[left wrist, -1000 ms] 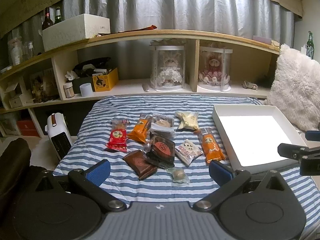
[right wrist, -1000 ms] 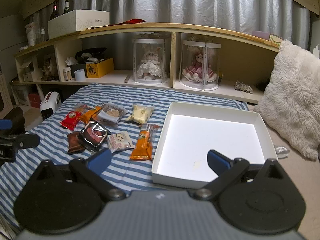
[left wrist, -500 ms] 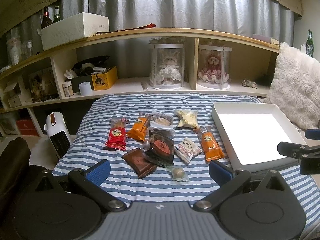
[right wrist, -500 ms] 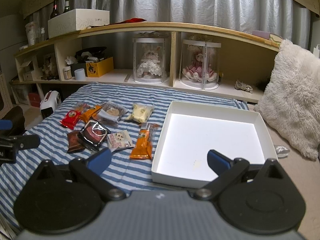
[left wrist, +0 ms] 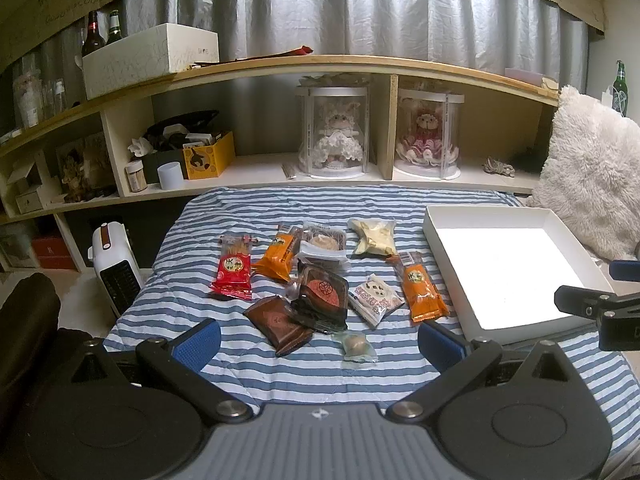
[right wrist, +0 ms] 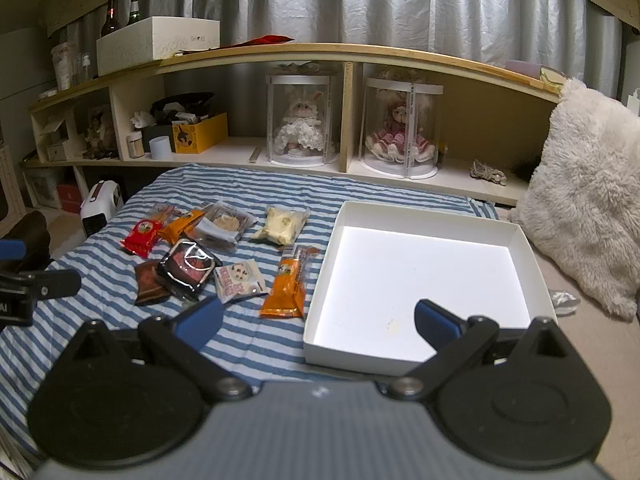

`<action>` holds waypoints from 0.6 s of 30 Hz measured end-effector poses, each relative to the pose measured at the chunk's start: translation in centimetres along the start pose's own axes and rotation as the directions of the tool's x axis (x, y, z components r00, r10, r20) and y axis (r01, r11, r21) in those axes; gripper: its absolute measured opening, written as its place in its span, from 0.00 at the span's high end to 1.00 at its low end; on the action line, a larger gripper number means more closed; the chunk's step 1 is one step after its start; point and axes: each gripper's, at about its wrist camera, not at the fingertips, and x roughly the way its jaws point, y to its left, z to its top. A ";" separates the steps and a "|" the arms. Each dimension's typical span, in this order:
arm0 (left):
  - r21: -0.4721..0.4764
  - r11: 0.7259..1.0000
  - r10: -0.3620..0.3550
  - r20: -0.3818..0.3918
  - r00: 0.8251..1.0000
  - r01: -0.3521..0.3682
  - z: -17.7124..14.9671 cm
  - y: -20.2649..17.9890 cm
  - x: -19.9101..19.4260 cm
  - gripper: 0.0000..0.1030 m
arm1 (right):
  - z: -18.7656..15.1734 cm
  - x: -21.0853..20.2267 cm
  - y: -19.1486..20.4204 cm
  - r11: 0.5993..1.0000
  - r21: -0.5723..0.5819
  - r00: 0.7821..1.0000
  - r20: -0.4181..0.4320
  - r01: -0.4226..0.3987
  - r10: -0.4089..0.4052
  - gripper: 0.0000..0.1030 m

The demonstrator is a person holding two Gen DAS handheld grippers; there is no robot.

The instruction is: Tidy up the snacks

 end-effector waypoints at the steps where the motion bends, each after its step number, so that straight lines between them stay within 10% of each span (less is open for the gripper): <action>1: 0.000 1.000 0.000 -0.001 1.000 0.000 0.0 0.0 0.0 0.00 | 0.0 0.0 0.0 1.000 -0.001 1.000 0.000 -0.001 0.001 0.00; 18: -0.087 0.995 0.033 -0.105 0.994 -0.042 1.0 1.5 2.9 0.00 | -0.3 1.5 0.4 1.000 -0.005 1.000 -0.001 -0.006 0.006 0.00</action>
